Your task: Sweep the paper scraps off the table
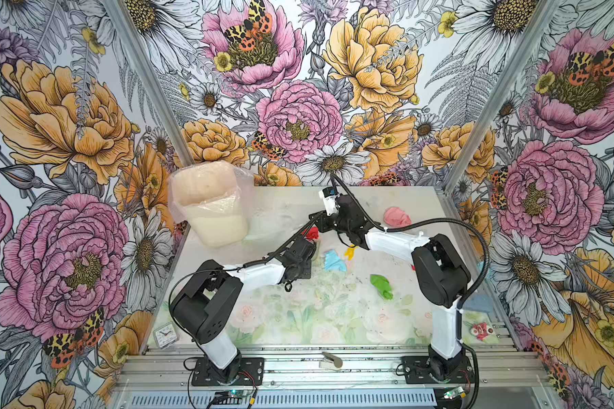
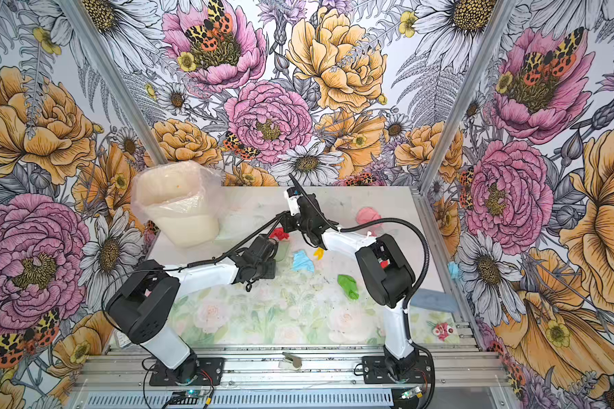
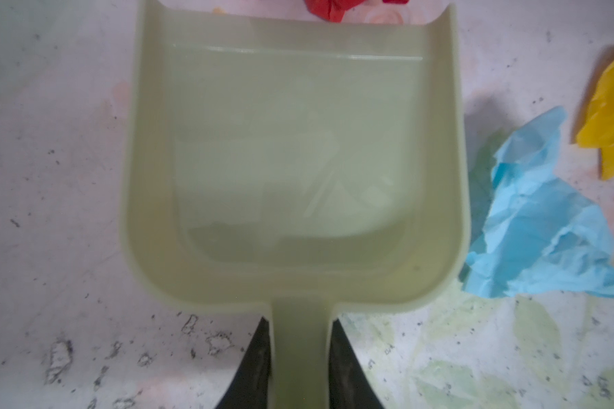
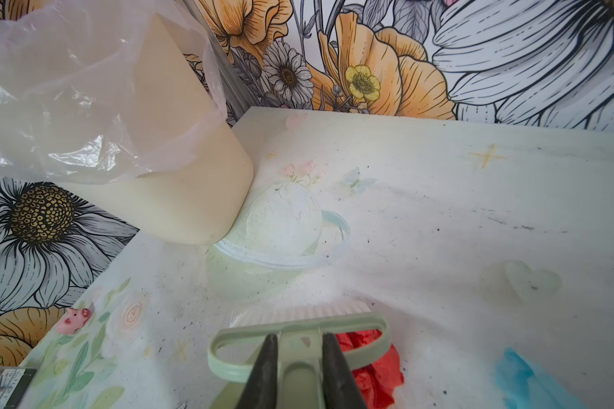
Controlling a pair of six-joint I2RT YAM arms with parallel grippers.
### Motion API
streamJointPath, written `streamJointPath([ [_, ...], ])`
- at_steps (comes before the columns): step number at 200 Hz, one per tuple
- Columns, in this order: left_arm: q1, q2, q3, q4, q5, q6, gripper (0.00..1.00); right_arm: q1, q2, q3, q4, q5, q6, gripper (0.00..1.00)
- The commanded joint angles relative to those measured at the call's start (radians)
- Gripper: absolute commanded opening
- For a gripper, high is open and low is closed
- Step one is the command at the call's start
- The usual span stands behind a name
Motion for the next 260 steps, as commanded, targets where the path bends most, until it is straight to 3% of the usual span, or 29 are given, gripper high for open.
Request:
streamJointPath([
  [1,0.035,-0.081,-0.083,-0.216,-0.024,-0.044,0.01,-0.188,-0.035,-0.014,0.145,0.29,0.136,0.0],
  [66,0.08,-0.11,-0.094,-0.208,-0.019,-0.031,0.02,-0.212,-0.067,-0.102,0.235,0.208,0.144,0.0],
  [79,0.094,-0.113,-0.104,-0.195,0.03,-0.025,0.01,-0.214,-0.073,-0.115,0.239,0.208,0.145,0.0],
  [148,0.083,-0.131,-0.097,-0.189,0.024,-0.021,0.01,-0.214,-0.077,-0.108,0.23,0.162,0.19,0.0],
  [260,0.04,-0.07,-0.026,-0.189,0.01,0.014,0.01,-0.091,-0.018,0.009,0.082,0.174,0.201,0.0],
])
